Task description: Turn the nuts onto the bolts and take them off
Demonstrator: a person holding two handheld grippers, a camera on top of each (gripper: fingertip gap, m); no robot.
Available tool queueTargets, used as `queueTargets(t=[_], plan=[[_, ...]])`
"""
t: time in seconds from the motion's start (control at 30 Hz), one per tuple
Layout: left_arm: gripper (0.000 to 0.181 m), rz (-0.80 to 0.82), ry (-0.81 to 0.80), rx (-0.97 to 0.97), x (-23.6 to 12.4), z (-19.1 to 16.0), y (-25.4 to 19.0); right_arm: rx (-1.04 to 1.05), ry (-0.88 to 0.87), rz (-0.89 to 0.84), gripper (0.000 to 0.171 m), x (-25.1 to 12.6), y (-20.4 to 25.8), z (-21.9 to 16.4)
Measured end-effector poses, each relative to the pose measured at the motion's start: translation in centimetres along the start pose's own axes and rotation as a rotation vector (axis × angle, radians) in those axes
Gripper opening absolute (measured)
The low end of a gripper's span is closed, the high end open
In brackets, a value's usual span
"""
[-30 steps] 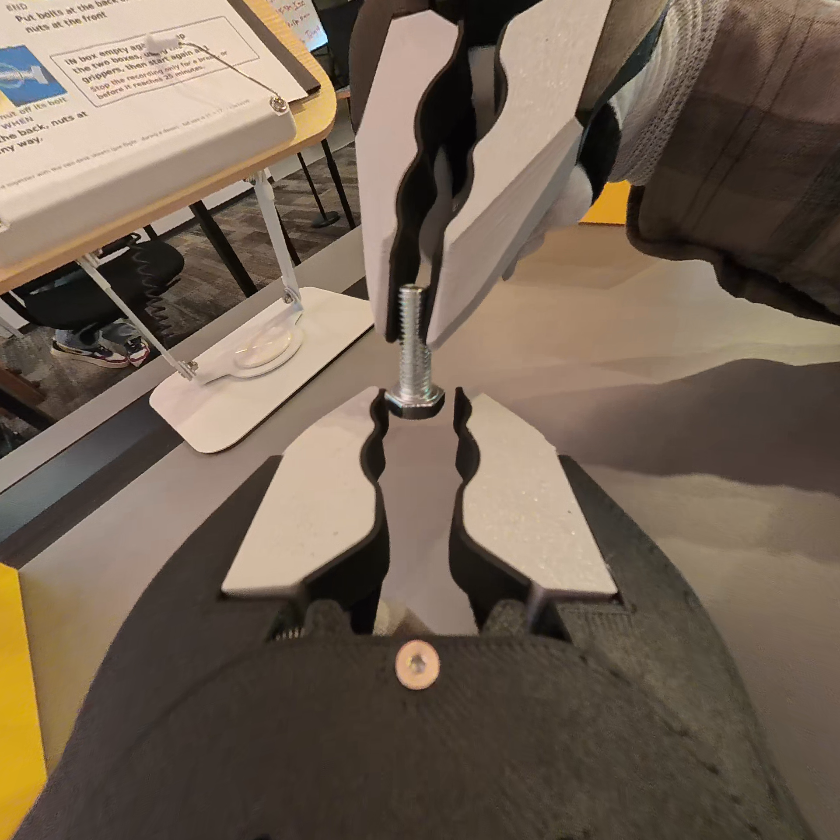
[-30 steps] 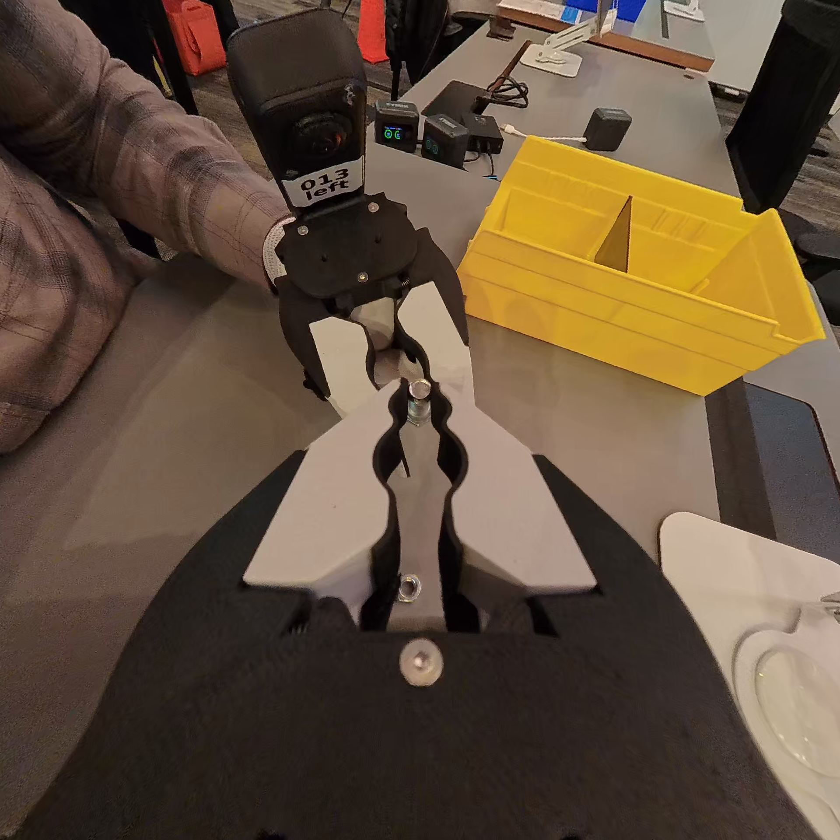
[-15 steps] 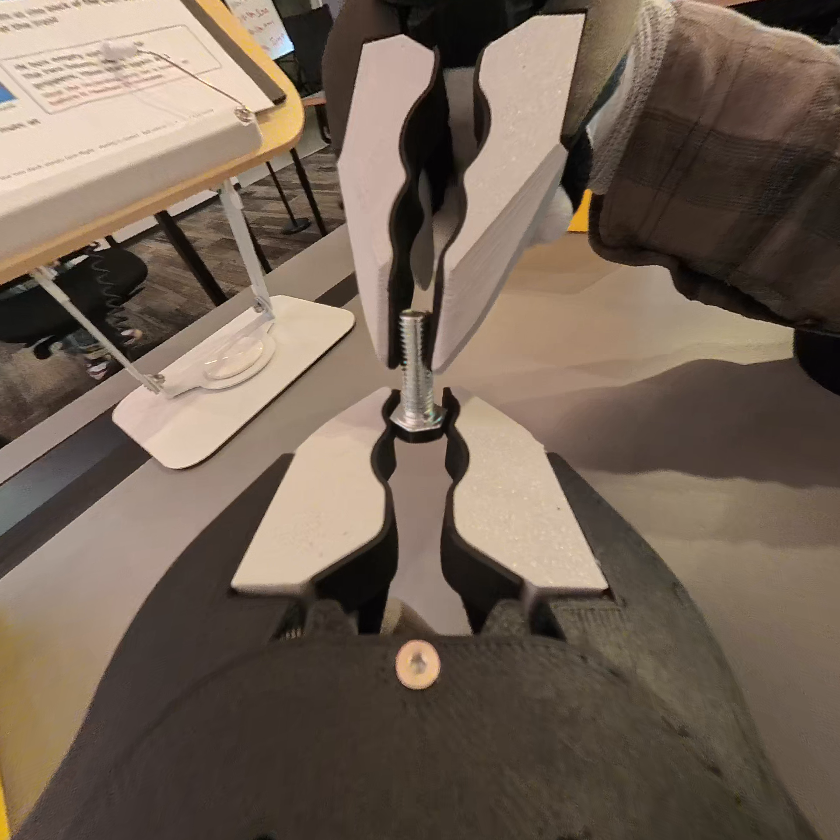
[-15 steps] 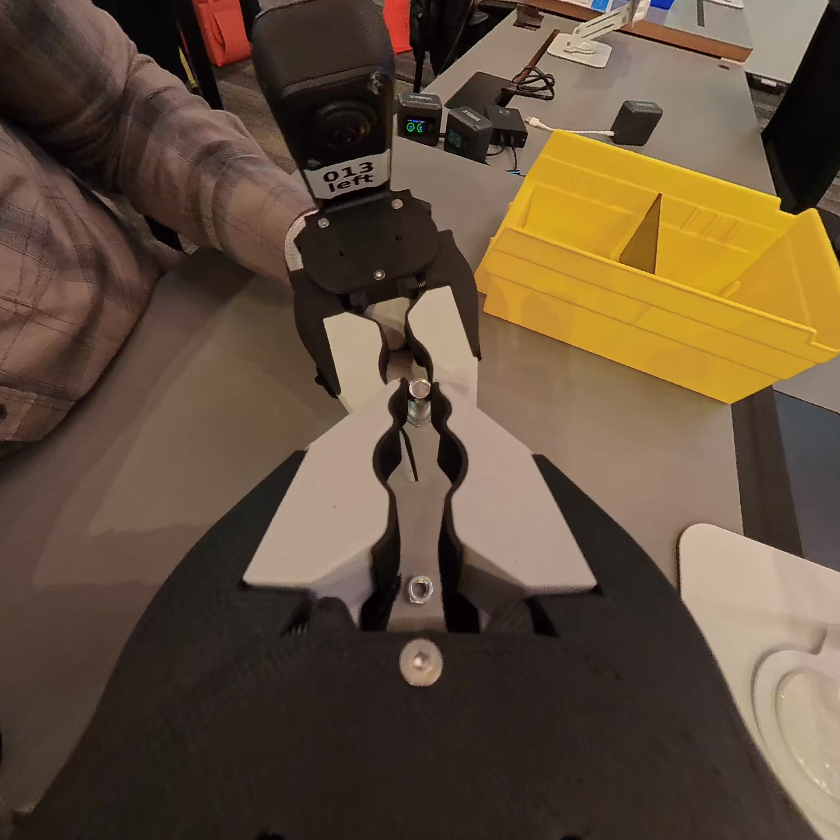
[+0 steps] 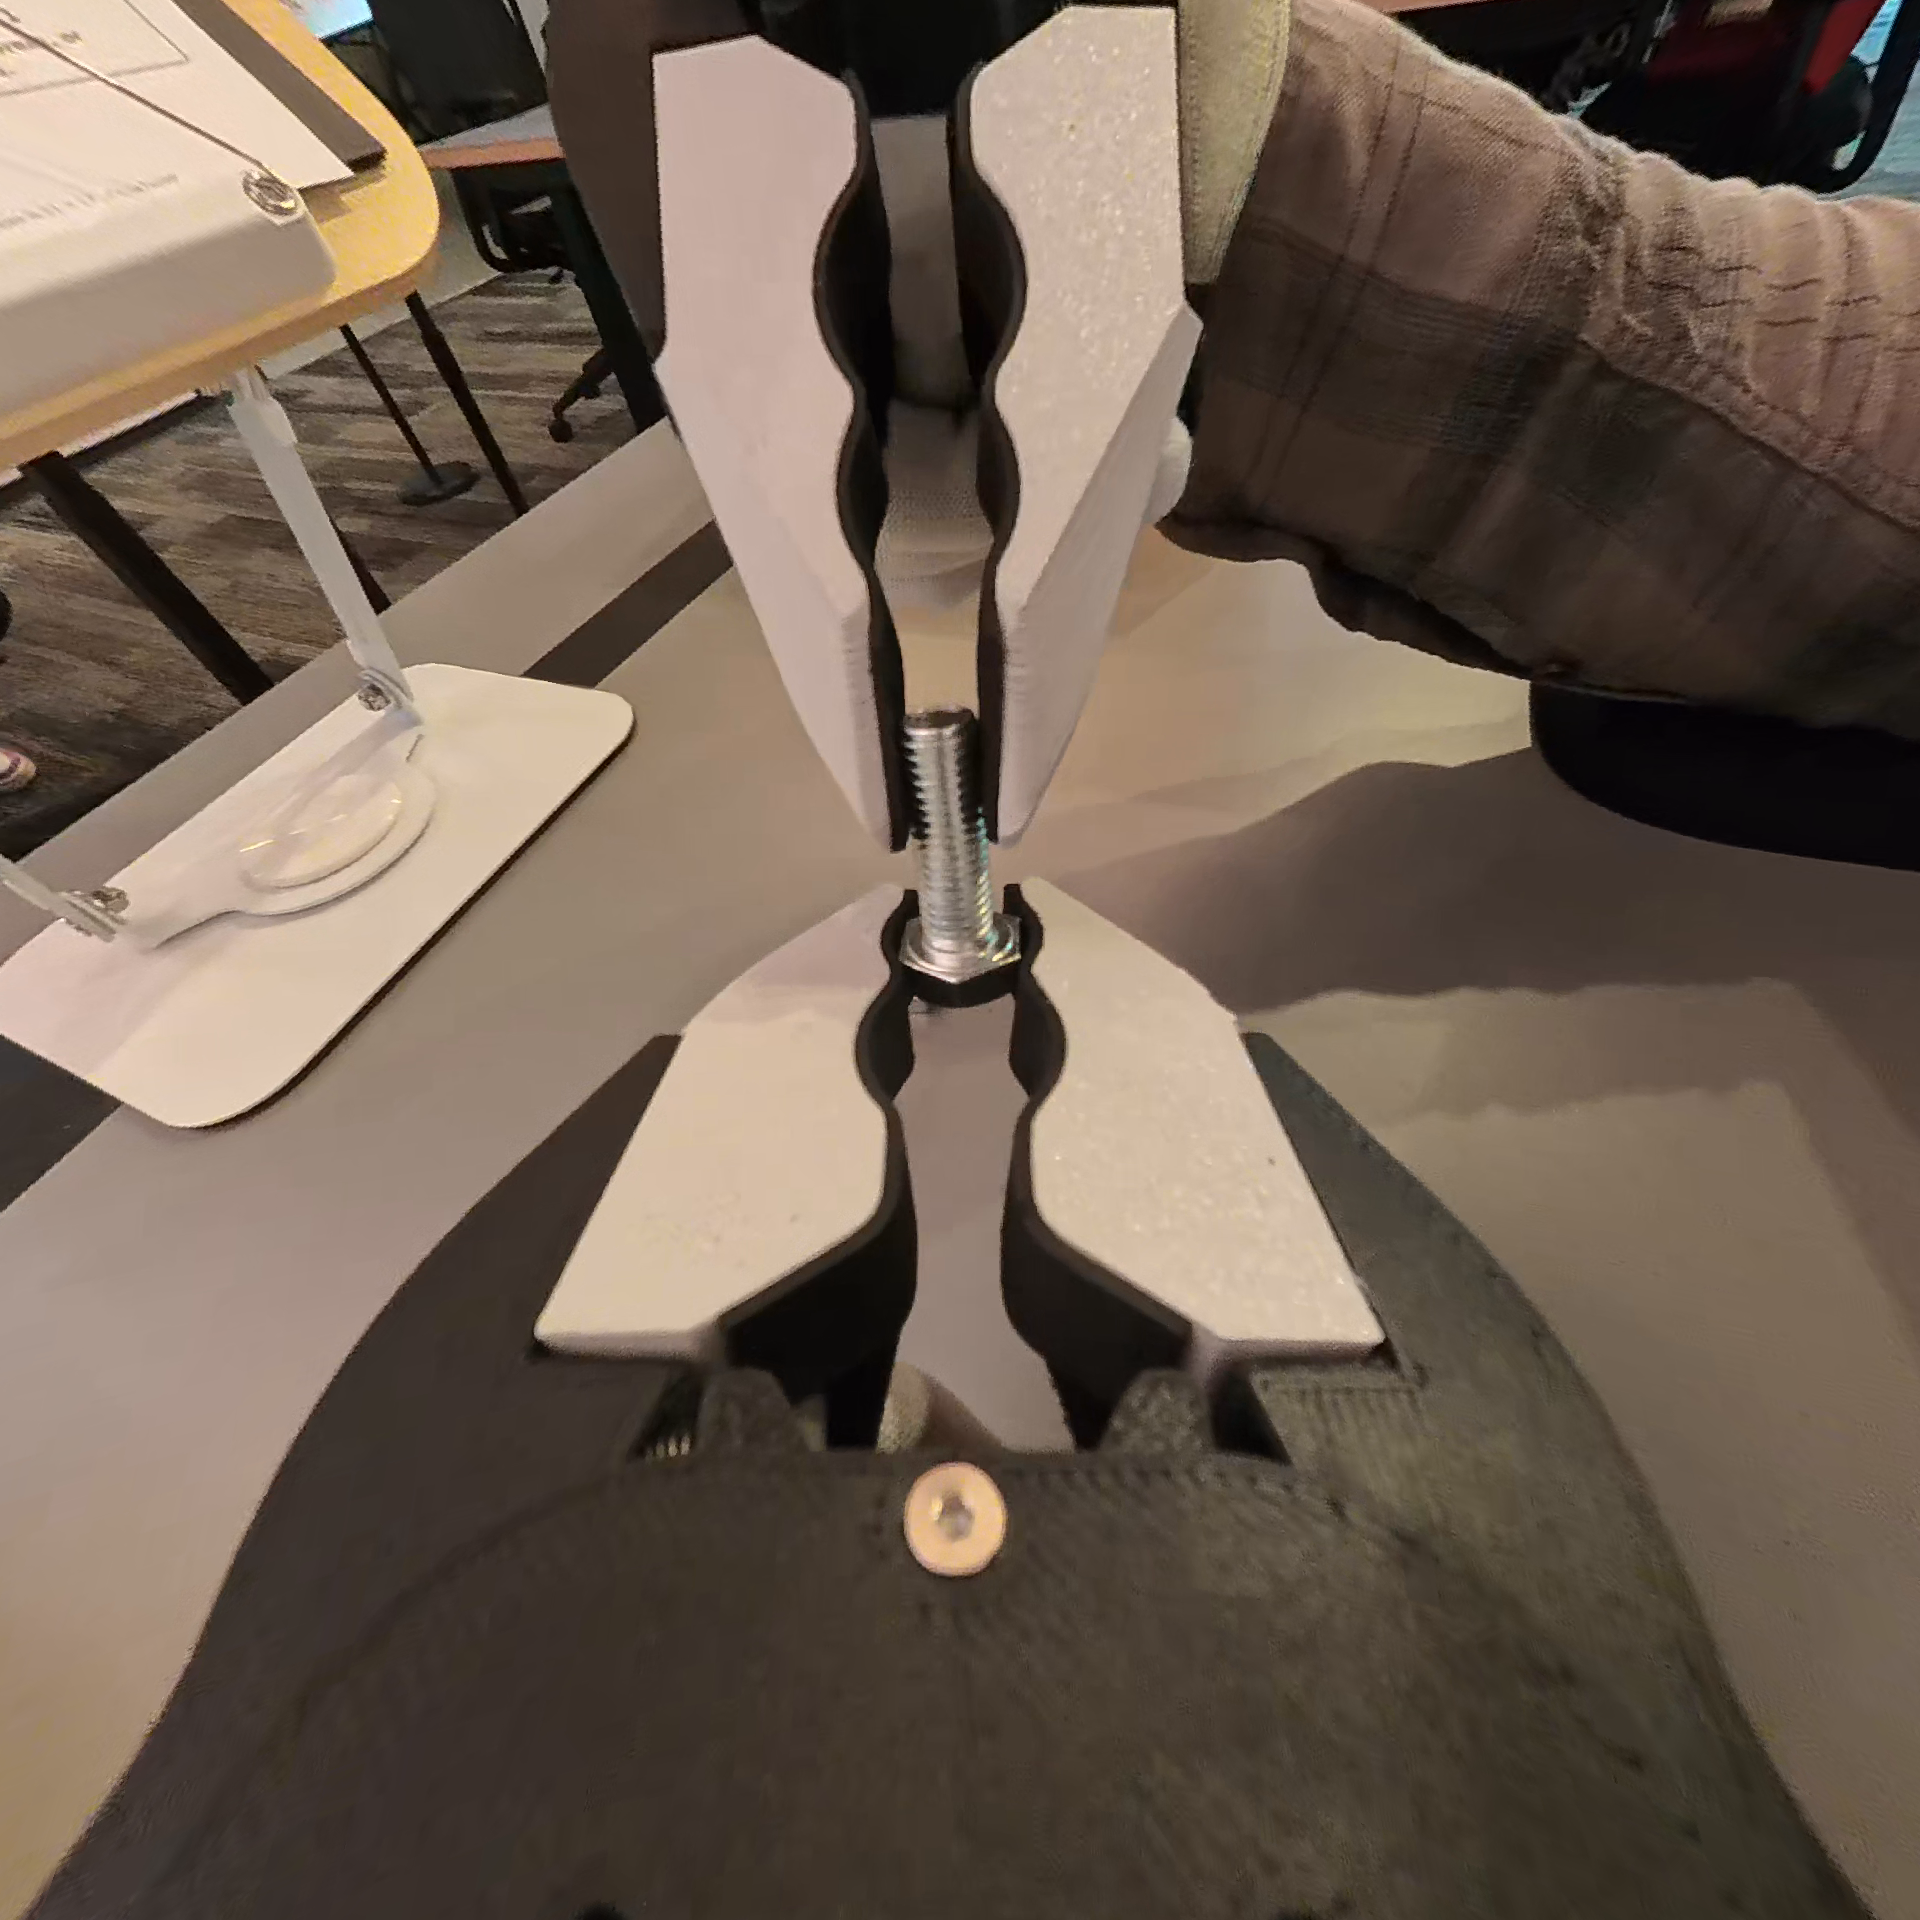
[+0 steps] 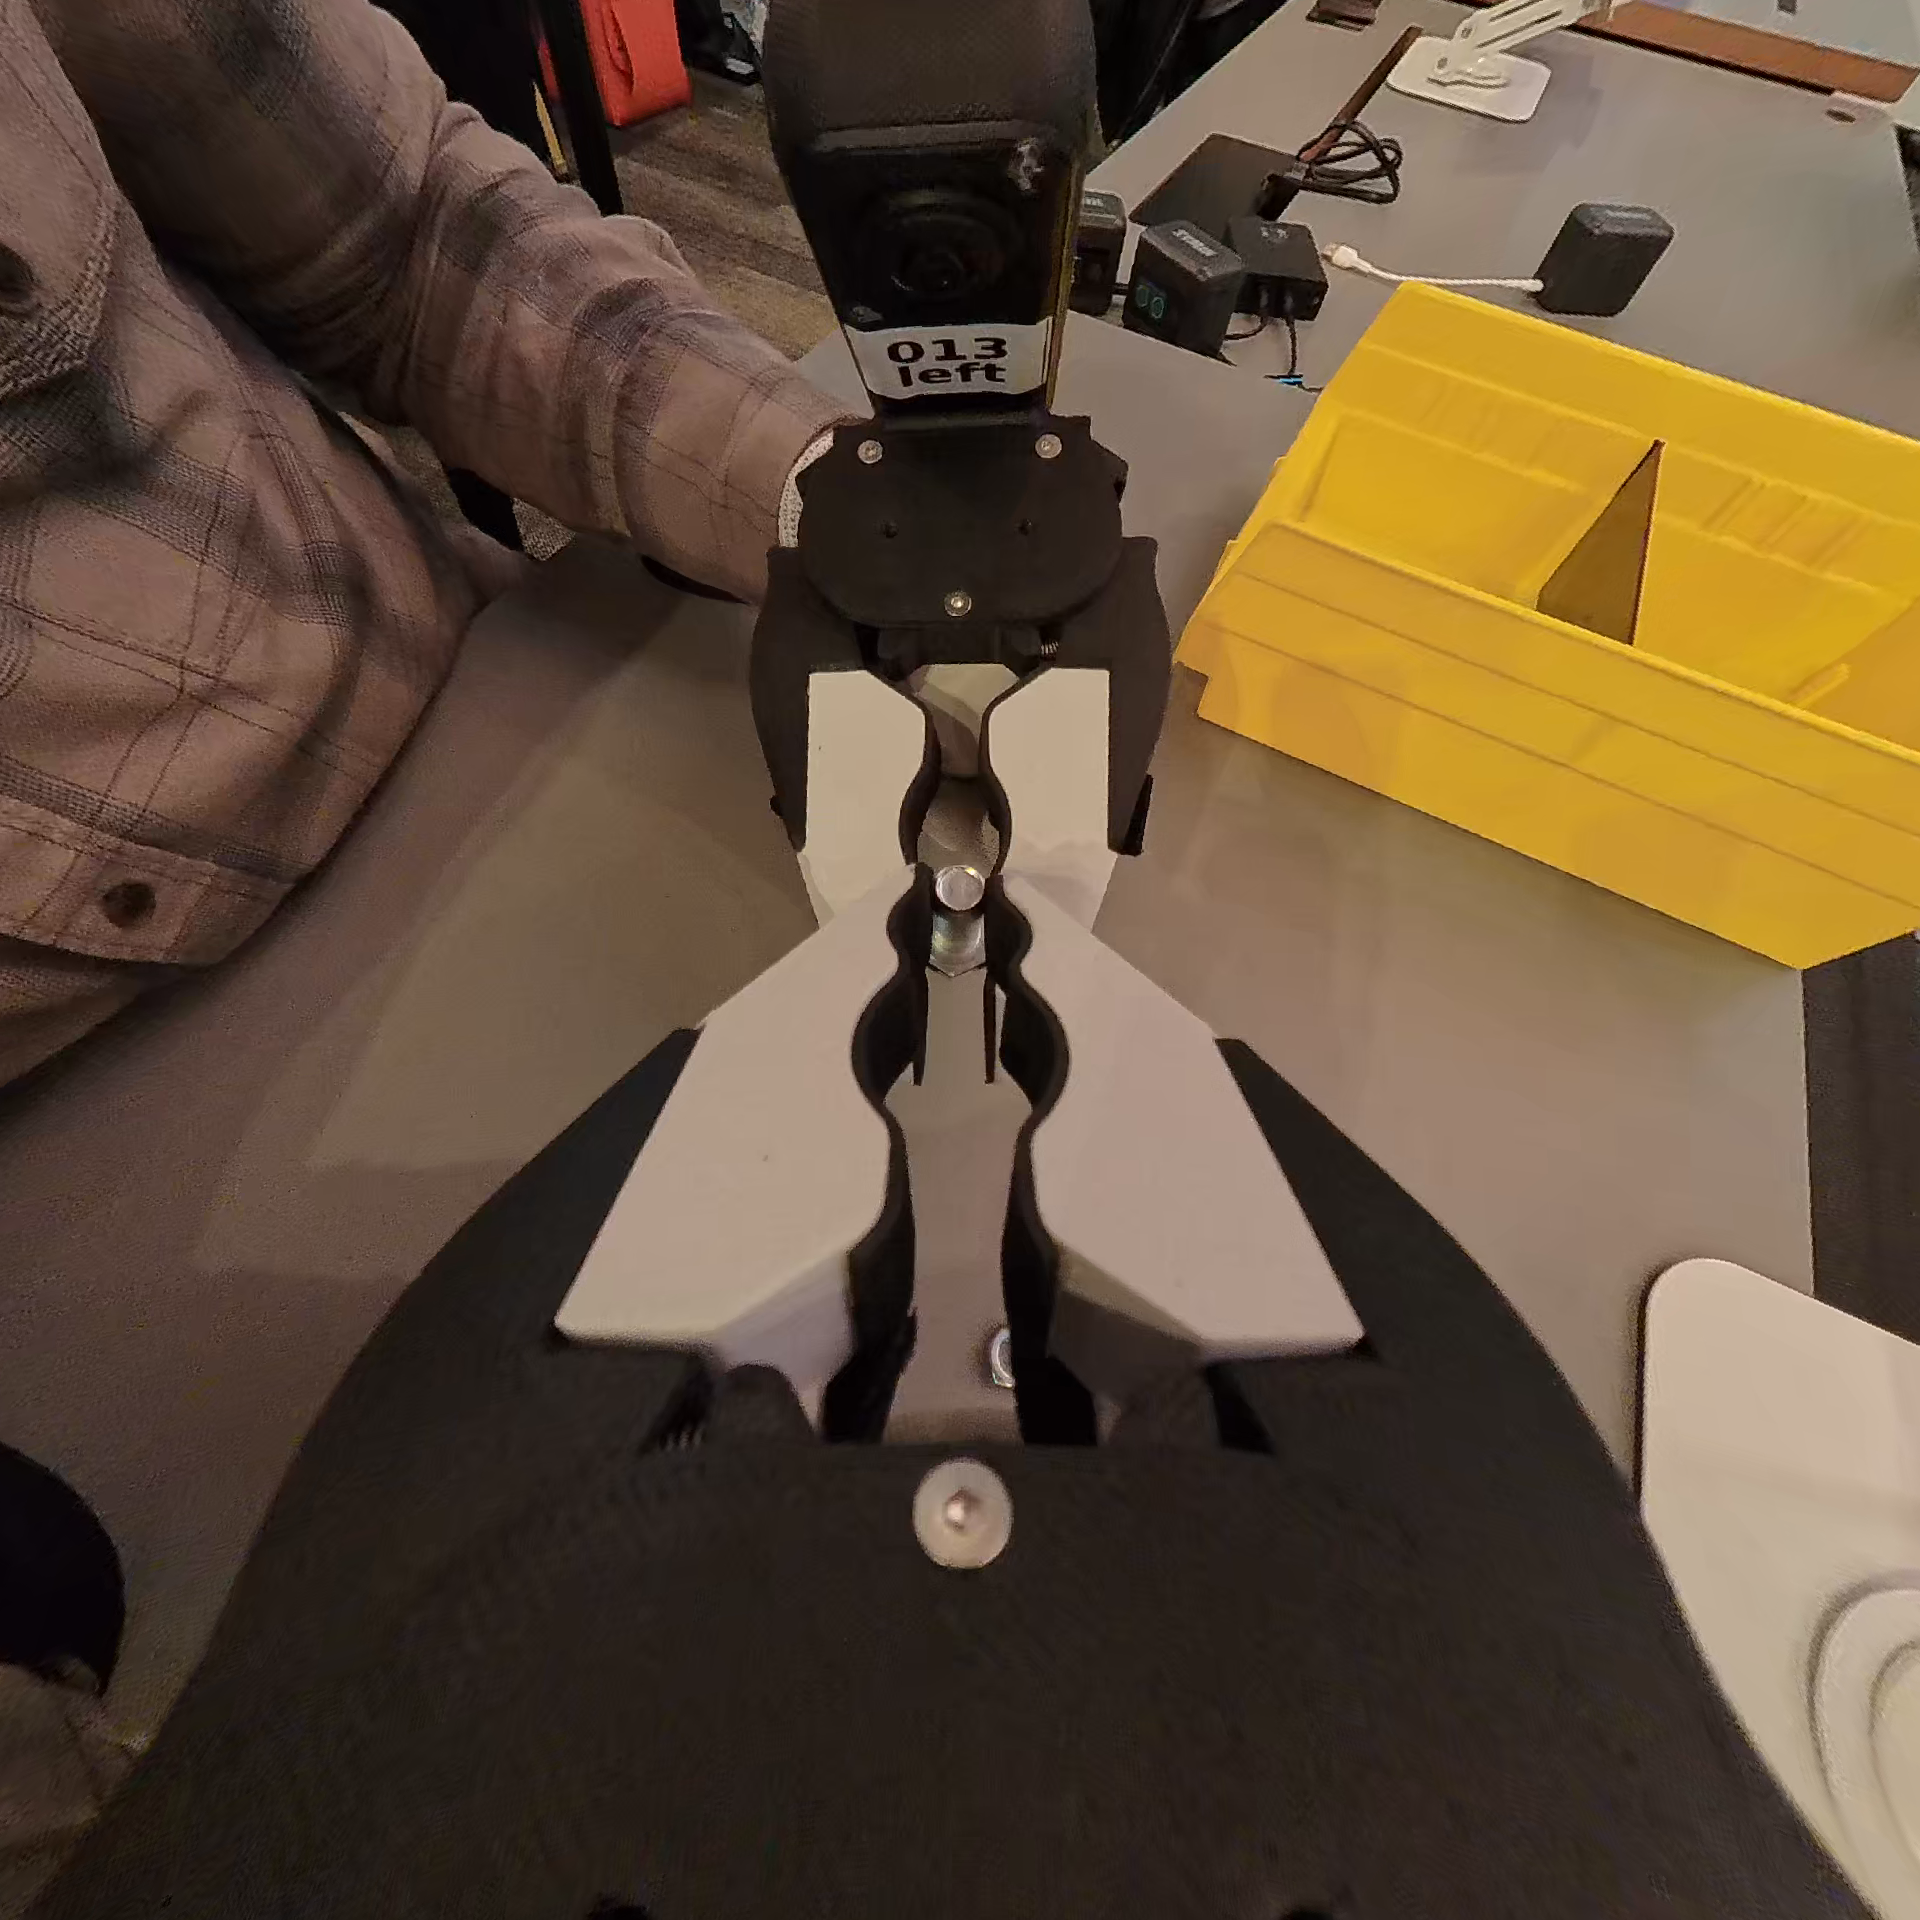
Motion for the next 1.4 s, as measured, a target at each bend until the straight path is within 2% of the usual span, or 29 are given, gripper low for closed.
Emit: queueTargets(t=[0.13,0.23,0.37,0.43,0.5,0.6,0.7,0.97,1.1,1.4], plan=[[0.014,-0.001,-0.020,-0.008,-0.1,0.0,0.1,0.002,-0.002,-0.013,0.008,0.1,-0.1,0.1],[0.014,0.014,-0.031,-0.013,-0.2,0.0,0.3,0.004,-0.013,-0.063,0.025,-0.1,-0.8,0.4],[0.014,0.051,-0.043,-0.034,-0.7,-0.4,1.0,0.044,0.004,-0.131,0.029,-2.0,-2.1,-0.6],[0.014,0.075,-0.035,-0.039,-1.0,-0.6,1.5,0.076,0.091,-0.174,0.031,-2.9,-2.8,-2.5],[0.014,0.092,-0.029,-0.036,-1.2,-0.7,2.2,0.109,0.253,-0.196,0.034,-3.3,-3.1,-5.6],[0.014,0.122,-0.020,-0.022,-1.5,-0.6,3.4,0.167,0.462,-0.162,0.040,-2.7,-2.8,-9.9],[0.014,0.141,-0.019,-0.005,-1.6,-0.2,4.9,0.186,0.544,-0.126,0.045,-1.4,-2.6,-12.0],[0.014,0.170,-0.037,0.056,-1.3,2.0,9.6,0.165,0.612,-0.081,0.036,0.3,-2.1,-13.5],[0.014,0.188,-0.070,0.049,-1.2,2.2,11.1,0.166,0.604,-0.065,0.017,0.8,-2.0,-13.7],[0.014,0.152,-0.106,-0.009,-0.4,0.3,11.1,0.179,0.539,-0.073,0.016,0.5,-2.3,-13.1]])
Point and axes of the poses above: each gripper's, where its closed fingertips meet, x out along the fingers, z out of its top, y = z × x across the jaws, the point moved 4 cm from there along -x, back along the fingers, and after that the axes turned 15 degrees about -z, right-handed, at the moved point
